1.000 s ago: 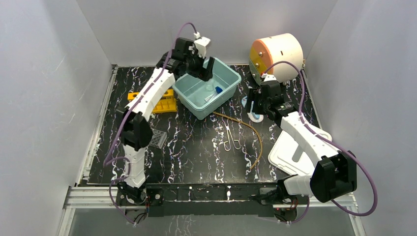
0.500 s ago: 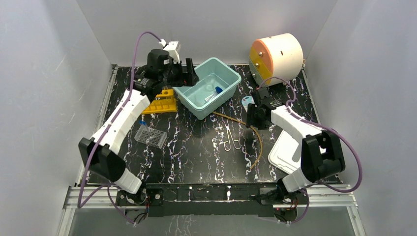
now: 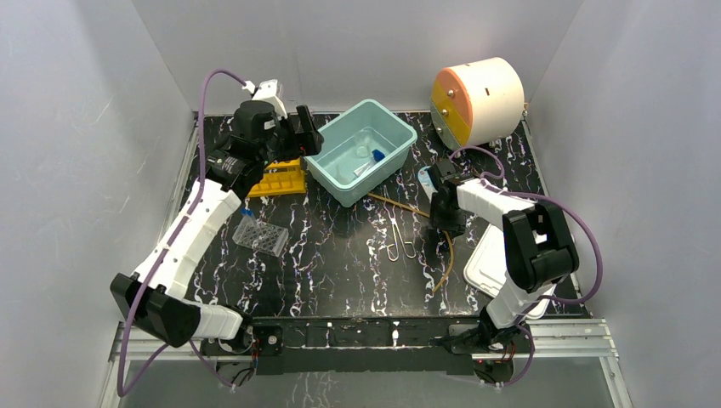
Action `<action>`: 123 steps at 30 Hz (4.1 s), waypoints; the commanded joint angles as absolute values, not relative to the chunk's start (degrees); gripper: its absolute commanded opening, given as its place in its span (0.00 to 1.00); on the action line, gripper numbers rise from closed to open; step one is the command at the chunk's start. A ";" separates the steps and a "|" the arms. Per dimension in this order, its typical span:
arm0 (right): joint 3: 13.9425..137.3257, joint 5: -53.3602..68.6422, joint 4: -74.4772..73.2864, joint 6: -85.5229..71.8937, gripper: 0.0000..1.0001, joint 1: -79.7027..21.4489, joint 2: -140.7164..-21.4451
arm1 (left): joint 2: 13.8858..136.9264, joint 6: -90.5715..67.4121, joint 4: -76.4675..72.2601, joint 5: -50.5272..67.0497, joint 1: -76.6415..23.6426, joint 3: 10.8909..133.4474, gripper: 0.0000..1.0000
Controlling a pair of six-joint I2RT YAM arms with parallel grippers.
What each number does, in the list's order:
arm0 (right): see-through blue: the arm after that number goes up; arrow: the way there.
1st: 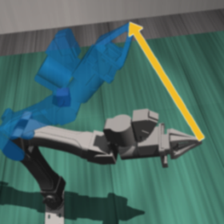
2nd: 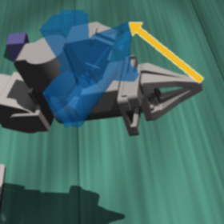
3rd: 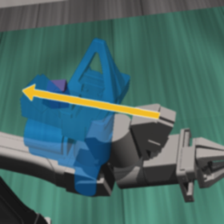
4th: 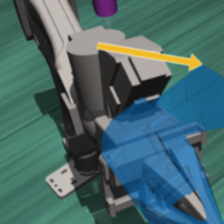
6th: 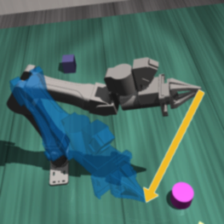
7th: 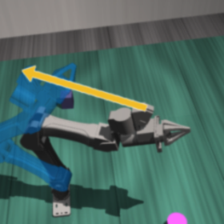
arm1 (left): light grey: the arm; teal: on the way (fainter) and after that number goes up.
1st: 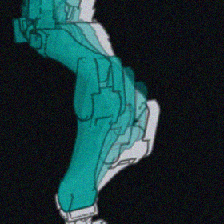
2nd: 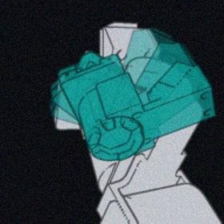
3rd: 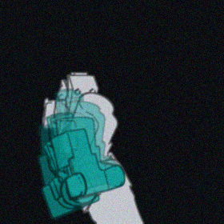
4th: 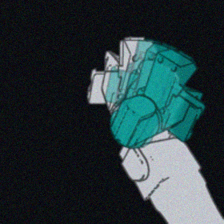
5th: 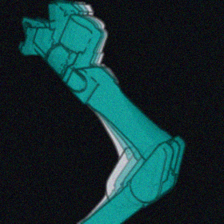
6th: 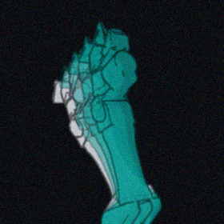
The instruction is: Organize the chemistry lab equipment
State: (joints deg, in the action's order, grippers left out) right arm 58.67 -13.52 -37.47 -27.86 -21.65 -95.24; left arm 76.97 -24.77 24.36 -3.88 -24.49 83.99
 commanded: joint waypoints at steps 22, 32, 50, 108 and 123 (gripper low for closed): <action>57.04 -14.62 -29.63 -16.43 0.15 -21.37 -98.74 | 79.25 -26.54 23.07 -4.58 -24.52 85.54 0.90; 64.52 -12.90 -33.99 -12.07 0.00 -24.11 -88.41 | 79.63 -26.72 22.91 -3.88 -24.52 86.70 0.90; 78.07 -9.44 -19.40 -9.03 0.00 -24.10 -69.93 | 79.89 -26.75 21.78 -6.66 -24.53 86.81 0.91; 85.32 -7.80 6.55 -18.35 0.00 -36.72 -100.98 | 79.89 -25.07 24.21 -20.22 -24.52 87.76 0.93; 90.12 -15.25 -7.57 -14.07 0.29 -36.74 -103.33 | 78.31 -22.96 23.90 -19.95 -24.52 86.26 0.93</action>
State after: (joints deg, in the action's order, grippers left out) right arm 84.99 -11.00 -4.21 -15.07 -36.82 -104.66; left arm 80.29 -24.21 24.86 -19.97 -24.49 86.67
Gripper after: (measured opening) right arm 0.205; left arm 0.928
